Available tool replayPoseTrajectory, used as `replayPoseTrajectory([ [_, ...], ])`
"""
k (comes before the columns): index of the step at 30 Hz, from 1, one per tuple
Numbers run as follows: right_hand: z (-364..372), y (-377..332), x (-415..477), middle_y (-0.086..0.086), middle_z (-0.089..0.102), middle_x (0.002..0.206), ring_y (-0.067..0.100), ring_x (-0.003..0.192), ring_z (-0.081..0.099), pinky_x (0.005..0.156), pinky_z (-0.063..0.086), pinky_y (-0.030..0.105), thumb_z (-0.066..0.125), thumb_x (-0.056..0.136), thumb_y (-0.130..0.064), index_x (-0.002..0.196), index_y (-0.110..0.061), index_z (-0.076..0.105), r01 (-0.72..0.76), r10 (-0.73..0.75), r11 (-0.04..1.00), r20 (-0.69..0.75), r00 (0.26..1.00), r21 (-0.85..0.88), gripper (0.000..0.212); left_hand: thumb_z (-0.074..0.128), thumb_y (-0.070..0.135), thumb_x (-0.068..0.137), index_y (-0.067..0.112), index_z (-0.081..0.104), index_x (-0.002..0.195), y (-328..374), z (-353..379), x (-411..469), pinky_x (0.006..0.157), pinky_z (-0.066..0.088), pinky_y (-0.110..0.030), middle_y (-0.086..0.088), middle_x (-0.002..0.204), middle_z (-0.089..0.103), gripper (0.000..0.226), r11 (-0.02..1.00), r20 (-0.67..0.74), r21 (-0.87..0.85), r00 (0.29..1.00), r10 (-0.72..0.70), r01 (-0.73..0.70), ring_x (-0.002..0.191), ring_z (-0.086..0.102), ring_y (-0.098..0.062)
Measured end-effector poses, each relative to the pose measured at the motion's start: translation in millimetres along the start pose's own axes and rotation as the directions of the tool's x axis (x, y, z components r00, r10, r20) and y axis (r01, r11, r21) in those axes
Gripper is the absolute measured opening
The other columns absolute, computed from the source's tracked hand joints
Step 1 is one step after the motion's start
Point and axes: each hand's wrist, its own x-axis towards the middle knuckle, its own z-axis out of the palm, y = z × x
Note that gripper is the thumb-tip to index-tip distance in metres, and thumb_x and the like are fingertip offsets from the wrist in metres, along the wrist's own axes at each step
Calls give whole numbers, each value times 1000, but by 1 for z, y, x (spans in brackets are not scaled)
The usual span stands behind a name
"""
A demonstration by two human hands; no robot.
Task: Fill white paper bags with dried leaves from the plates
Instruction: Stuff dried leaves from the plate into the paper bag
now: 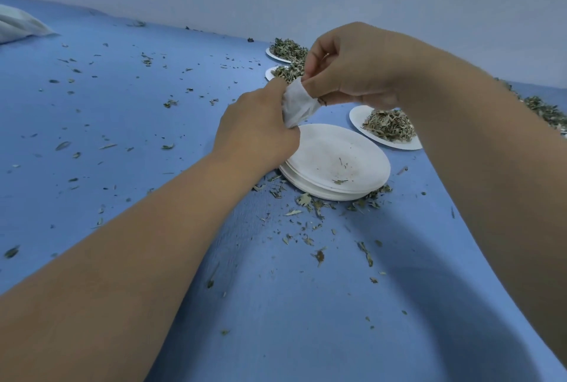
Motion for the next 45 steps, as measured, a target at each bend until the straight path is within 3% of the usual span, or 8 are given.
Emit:
replayPoseTrajectory([
  [7,-7,-12,3,11,74,94,19,88,75,78,62,29,72,83,14,92,-9,64,-9,3,987,41,999,161,25,61,27,73,32,34,73,0,-2,2,50,28,-27,8,68,49,27,990,3,-96,995,-104,103,62,46,-9],
  [12,-1,-16,4,16,62,87,31,78,70,92,57,49,86,72,-4,72,-20,49,-37,35,999,-154,988,-4,40,59,28,74,31,39,84,2,-2,1,51,31,-27,7,73,51,23,990,33,-90,993,-110,112,66,46,-8],
  [15,-1,-19,3,12,61,82,32,80,75,63,54,36,89,72,-11,68,-22,44,-53,28,995,-265,964,-89,46,60,26,75,31,41,88,1,-4,2,51,30,-27,8,74,51,23,984,24,-108,990,-137,138,67,45,-6],
  [20,11,-18,6,16,56,84,35,81,71,95,47,72,84,73,-1,67,-19,48,-7,54,989,-323,945,145,41,61,25,76,29,42,86,2,-6,2,52,34,-28,6,75,53,22,983,26,-109,989,-148,150,67,49,-13],
  [25,28,-13,9,1,69,89,22,69,65,43,46,25,72,83,-5,77,-25,63,50,-55,998,-328,943,-23,23,61,22,75,30,32,73,4,-7,1,50,28,-28,7,68,48,30,980,-1,-133,988,-153,151,60,46,-13],
  [34,34,-7,3,-5,67,118,-16,87,64,62,51,9,56,93,2,92,-36,66,245,-257,966,-222,941,-83,39,59,21,75,31,31,71,4,-5,4,49,24,-26,10,64,45,30,972,-16,-148,982,-188,184,58,43,-7],
  [40,31,-3,0,0,71,114,-1,99,71,77,63,32,66,86,6,95,-24,69,323,-279,942,-326,903,89,32,61,24,74,33,35,70,0,-9,6,50,27,-26,11,65,47,27,953,-29,-227,977,-212,200,59,46,-5],
  [45,40,-4,2,2,74,113,8,108,70,81,56,25,57,85,12,100,-18,68,403,-253,846,-402,880,350,35,66,25,79,20,42,73,-6,-15,16,53,32,-28,8,66,45,25,893,-13,-336,946,-323,300,59,43,-13],
])
